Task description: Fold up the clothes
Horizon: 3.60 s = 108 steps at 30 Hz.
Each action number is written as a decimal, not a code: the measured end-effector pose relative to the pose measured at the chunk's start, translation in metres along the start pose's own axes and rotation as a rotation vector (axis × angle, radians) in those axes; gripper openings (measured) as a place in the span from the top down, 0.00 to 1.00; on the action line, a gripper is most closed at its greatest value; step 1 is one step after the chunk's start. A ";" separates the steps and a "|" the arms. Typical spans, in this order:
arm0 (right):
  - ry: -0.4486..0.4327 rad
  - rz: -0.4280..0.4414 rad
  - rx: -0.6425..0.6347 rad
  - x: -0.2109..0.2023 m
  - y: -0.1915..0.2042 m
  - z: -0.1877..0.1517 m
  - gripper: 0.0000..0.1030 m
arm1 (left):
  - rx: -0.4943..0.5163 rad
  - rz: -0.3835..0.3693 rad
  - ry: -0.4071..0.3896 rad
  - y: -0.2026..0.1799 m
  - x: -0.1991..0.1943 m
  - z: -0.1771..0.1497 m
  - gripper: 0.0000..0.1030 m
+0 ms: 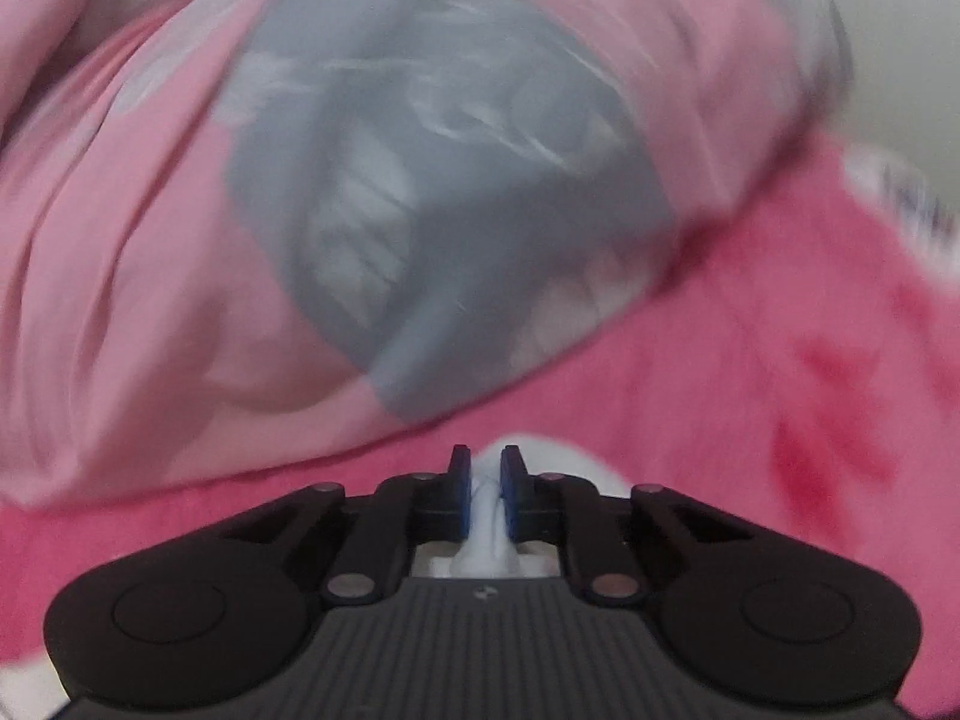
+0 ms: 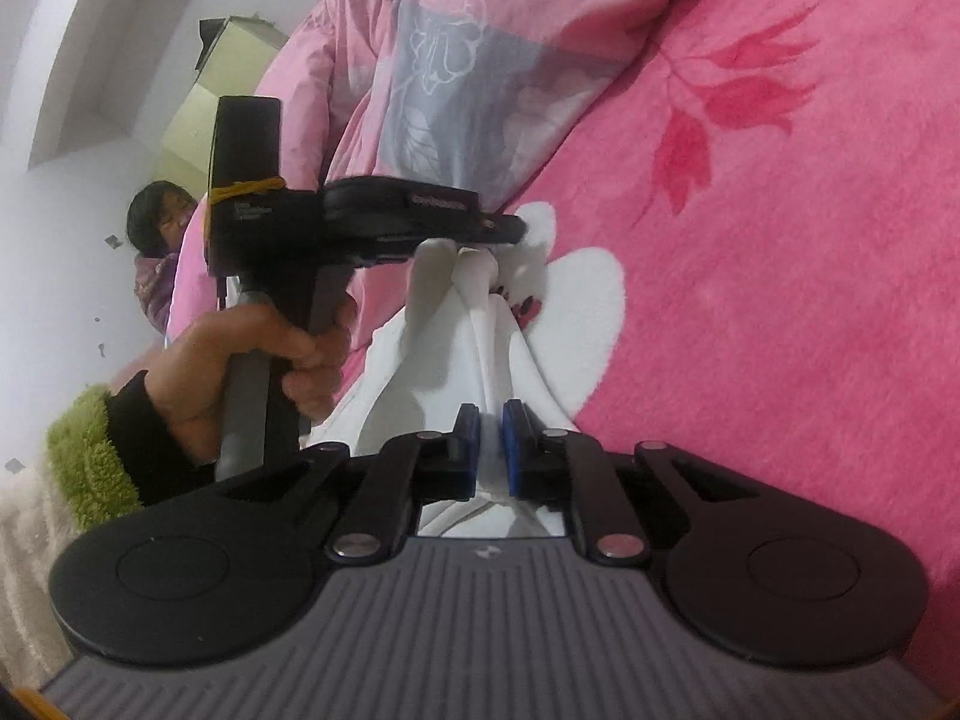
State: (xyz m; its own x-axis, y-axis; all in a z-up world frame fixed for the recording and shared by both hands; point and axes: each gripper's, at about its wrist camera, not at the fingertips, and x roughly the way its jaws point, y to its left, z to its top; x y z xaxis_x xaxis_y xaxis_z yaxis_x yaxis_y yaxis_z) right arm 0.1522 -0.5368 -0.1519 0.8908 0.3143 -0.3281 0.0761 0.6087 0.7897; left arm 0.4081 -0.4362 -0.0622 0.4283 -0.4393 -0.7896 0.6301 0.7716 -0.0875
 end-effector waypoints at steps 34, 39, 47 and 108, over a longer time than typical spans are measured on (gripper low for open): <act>-0.029 0.051 0.074 -0.005 -0.012 0.001 0.93 | -0.596 0.065 -0.442 0.181 -0.401 -0.194 0.38; -0.037 -0.107 0.032 -0.030 0.014 -0.008 0.89 | -0.691 0.092 -0.413 0.212 -0.383 -0.263 0.37; 0.121 -0.053 0.097 -0.080 0.073 -0.024 0.76 | -0.787 0.137 -0.188 0.232 -0.283 -0.312 0.45; 0.090 -0.061 -0.096 0.120 0.062 0.122 0.67 | -0.779 0.200 -0.455 0.195 -0.277 -0.408 0.93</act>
State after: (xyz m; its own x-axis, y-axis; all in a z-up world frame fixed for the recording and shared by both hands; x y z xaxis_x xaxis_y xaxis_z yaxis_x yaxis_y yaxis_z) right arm 0.3183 -0.5504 -0.0795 0.8420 0.3358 -0.4222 0.0820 0.6939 0.7154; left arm 0.1482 0.0236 -0.1088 0.7994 -0.2758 -0.5337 -0.0263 0.8715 -0.4897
